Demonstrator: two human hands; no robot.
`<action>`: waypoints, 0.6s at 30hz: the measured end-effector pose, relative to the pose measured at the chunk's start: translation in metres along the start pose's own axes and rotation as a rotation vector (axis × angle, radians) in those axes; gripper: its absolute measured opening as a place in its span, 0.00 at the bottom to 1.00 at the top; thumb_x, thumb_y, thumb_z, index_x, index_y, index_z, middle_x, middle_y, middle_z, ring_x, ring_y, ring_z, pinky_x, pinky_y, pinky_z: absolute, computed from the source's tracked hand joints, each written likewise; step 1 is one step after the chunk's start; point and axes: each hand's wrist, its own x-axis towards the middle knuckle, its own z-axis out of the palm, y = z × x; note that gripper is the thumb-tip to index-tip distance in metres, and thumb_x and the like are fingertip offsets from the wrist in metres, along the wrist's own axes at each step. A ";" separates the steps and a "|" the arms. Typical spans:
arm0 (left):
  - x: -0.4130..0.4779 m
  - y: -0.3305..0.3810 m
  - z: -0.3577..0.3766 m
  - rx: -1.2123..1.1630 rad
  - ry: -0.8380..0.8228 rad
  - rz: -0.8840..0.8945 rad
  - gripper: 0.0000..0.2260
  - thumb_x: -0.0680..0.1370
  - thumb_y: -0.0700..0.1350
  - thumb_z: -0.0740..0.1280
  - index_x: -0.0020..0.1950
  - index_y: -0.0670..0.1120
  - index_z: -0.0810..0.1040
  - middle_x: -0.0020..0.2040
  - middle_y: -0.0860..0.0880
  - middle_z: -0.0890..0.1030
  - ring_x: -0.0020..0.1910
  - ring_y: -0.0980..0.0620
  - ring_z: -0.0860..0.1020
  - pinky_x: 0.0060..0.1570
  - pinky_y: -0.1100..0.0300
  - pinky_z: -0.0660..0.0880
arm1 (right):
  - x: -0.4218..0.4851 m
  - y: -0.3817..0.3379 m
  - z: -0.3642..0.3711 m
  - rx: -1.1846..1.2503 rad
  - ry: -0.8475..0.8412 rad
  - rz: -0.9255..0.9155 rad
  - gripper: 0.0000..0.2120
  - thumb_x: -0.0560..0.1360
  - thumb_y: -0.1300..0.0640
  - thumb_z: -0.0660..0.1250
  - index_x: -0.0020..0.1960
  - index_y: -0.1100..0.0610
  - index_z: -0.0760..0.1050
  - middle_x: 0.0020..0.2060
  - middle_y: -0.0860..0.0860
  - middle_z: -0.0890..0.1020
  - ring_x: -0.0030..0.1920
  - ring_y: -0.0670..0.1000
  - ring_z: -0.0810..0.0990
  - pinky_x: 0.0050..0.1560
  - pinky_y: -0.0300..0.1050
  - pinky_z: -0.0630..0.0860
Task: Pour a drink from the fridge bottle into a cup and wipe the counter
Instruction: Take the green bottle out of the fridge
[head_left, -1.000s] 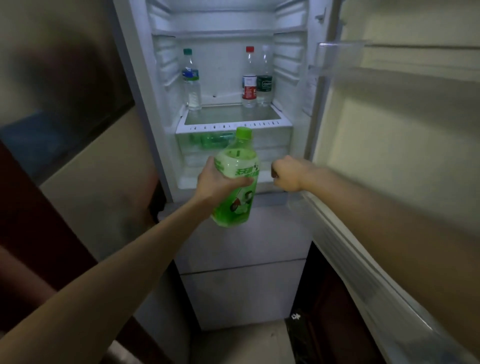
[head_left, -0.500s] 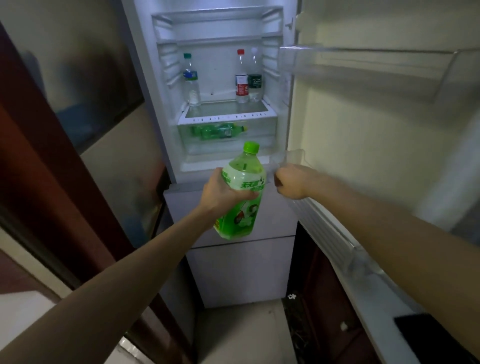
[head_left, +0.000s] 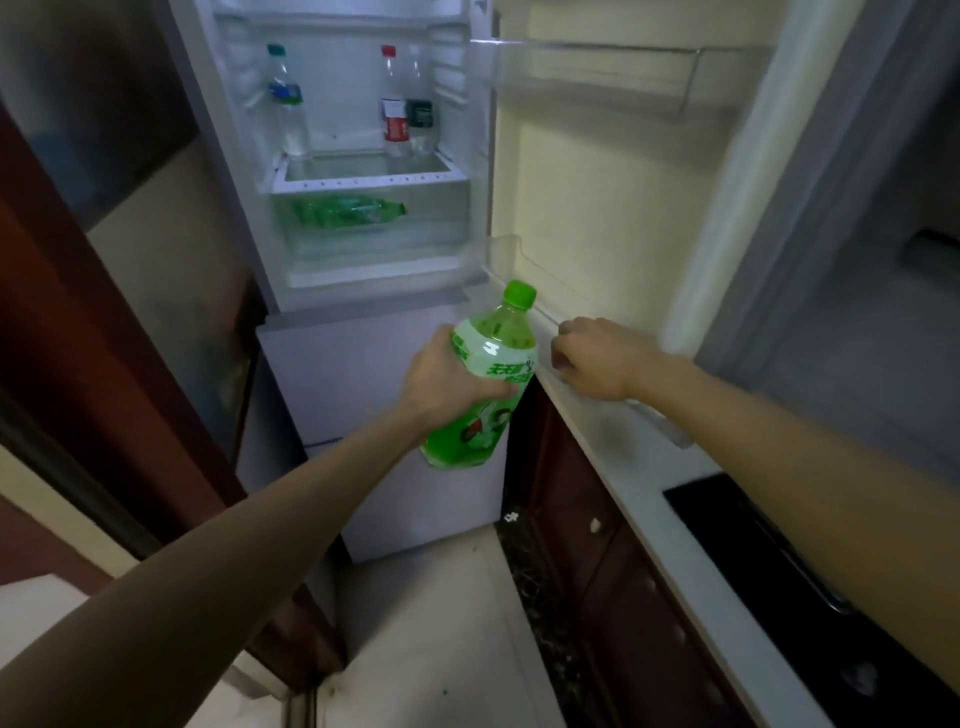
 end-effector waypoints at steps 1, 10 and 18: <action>-0.007 0.000 0.007 -0.008 0.011 -0.008 0.35 0.59 0.53 0.83 0.61 0.48 0.73 0.55 0.51 0.81 0.54 0.51 0.79 0.55 0.54 0.78 | -0.015 -0.001 0.002 -0.020 0.024 -0.010 0.14 0.79 0.56 0.57 0.57 0.59 0.78 0.55 0.57 0.77 0.55 0.59 0.76 0.52 0.49 0.70; -0.050 0.032 0.052 -0.155 -0.046 -0.019 0.35 0.58 0.52 0.84 0.60 0.47 0.74 0.54 0.52 0.82 0.53 0.53 0.80 0.52 0.57 0.78 | -0.114 0.044 0.007 -0.075 -0.017 0.168 0.11 0.77 0.59 0.59 0.55 0.59 0.77 0.53 0.55 0.76 0.55 0.57 0.75 0.55 0.50 0.70; -0.070 0.067 0.069 -0.172 -0.028 -0.029 0.34 0.59 0.50 0.84 0.60 0.47 0.73 0.54 0.51 0.81 0.52 0.52 0.80 0.45 0.61 0.76 | -0.141 0.101 -0.019 0.611 0.396 0.838 0.19 0.77 0.60 0.61 0.66 0.67 0.66 0.64 0.62 0.71 0.62 0.62 0.72 0.59 0.50 0.72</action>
